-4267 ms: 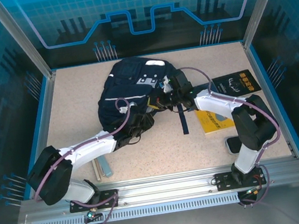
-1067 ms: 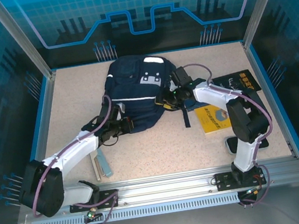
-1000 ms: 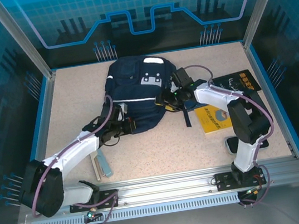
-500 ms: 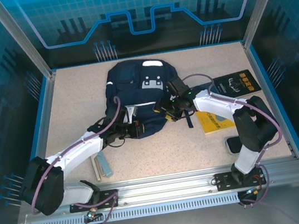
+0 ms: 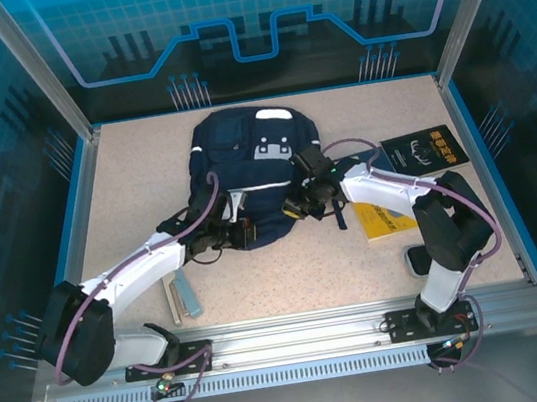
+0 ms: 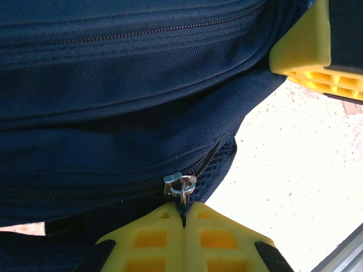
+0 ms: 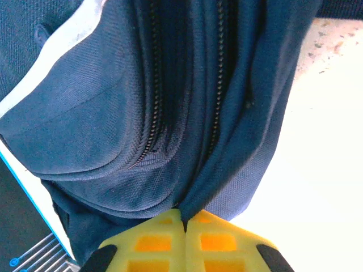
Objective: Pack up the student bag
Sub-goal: Unzip the student bag at the top-center of the table.
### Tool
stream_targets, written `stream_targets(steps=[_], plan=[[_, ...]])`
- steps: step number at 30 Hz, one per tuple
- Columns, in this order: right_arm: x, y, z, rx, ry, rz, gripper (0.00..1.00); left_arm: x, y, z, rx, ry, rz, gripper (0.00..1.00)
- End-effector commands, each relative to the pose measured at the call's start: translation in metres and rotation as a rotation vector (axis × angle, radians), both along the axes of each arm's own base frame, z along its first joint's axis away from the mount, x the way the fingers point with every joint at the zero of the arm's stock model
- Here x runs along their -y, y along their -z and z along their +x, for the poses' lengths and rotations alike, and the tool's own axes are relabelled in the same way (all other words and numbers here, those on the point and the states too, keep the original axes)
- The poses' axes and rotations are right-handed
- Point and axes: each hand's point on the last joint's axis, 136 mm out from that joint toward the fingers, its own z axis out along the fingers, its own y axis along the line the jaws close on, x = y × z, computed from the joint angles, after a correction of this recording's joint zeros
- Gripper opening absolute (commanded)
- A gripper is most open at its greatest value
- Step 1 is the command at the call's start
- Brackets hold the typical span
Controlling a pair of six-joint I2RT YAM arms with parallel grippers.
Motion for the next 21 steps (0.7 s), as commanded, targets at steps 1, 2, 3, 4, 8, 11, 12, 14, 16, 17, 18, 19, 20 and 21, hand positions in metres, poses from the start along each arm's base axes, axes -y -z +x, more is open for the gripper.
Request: stream_targets(steps=[1, 2, 3, 4, 8, 11, 12, 14, 16, 17, 18, 19, 20, 21], plan=[[0.028, -0.006, 0.025, 0.104, 0.001, -0.129, 0.0, -0.025, -0.016, -0.005, 0.011, 0.005, 0.118, 0.0], [0.033, -0.007, 0.029, 0.117, 0.0, -0.14, 0.0, -0.035, -0.015, -0.004, 0.01, -0.03, 0.152, 0.0], [0.039, -0.008, 0.034, 0.139, -0.009, -0.153, 0.0, -0.044, -0.016, -0.002, 0.013, -0.067, 0.176, 0.0], [0.044, -0.01, 0.04, 0.157, -0.021, -0.165, 0.0, -0.05, -0.015, -0.001, 0.006, -0.089, 0.184, 0.0], [0.044, -0.014, 0.066, 0.212, -0.108, -0.17, 0.0, -0.068, -0.005, 0.009, -0.03, -0.181, 0.247, 0.0], [0.034, -0.014, 0.083, 0.237, -0.179, -0.152, 0.0, -0.06, 0.001, 0.016, -0.037, -0.173, 0.222, 0.0], [0.031, -0.015, 0.087, 0.241, -0.197, -0.148, 0.0, -0.056, 0.002, 0.018, -0.042, -0.167, 0.207, 0.0], [0.028, -0.018, 0.09, 0.242, -0.212, -0.145, 0.0, -0.04, -0.002, 0.02, -0.051, -0.14, 0.134, 0.0], [0.024, -0.024, 0.088, 0.251, -0.225, -0.118, 0.0, -0.017, -0.014, 0.021, -0.055, -0.125, -0.006, 0.1], [0.022, -0.026, 0.086, 0.254, -0.231, -0.101, 0.0, -0.008, -0.02, 0.022, -0.05, -0.124, -0.057, 0.21], [0.018, -0.029, 0.084, 0.256, -0.242, -0.078, 0.0, 0.001, -0.025, 0.023, -0.043, -0.131, -0.096, 0.3], [0.015, -0.031, 0.082, 0.256, -0.25, -0.055, 0.0, 0.008, -0.028, 0.024, -0.041, -0.144, -0.125, 0.34], [0.009, -0.034, 0.079, 0.255, -0.269, -0.017, 0.0, 0.014, -0.028, 0.025, -0.048, -0.16, -0.143, 0.38], [0.003, -0.036, 0.075, 0.254, -0.288, 0.013, 0.0, 0.019, -0.027, 0.027, -0.057, -0.185, -0.158, 0.44]])
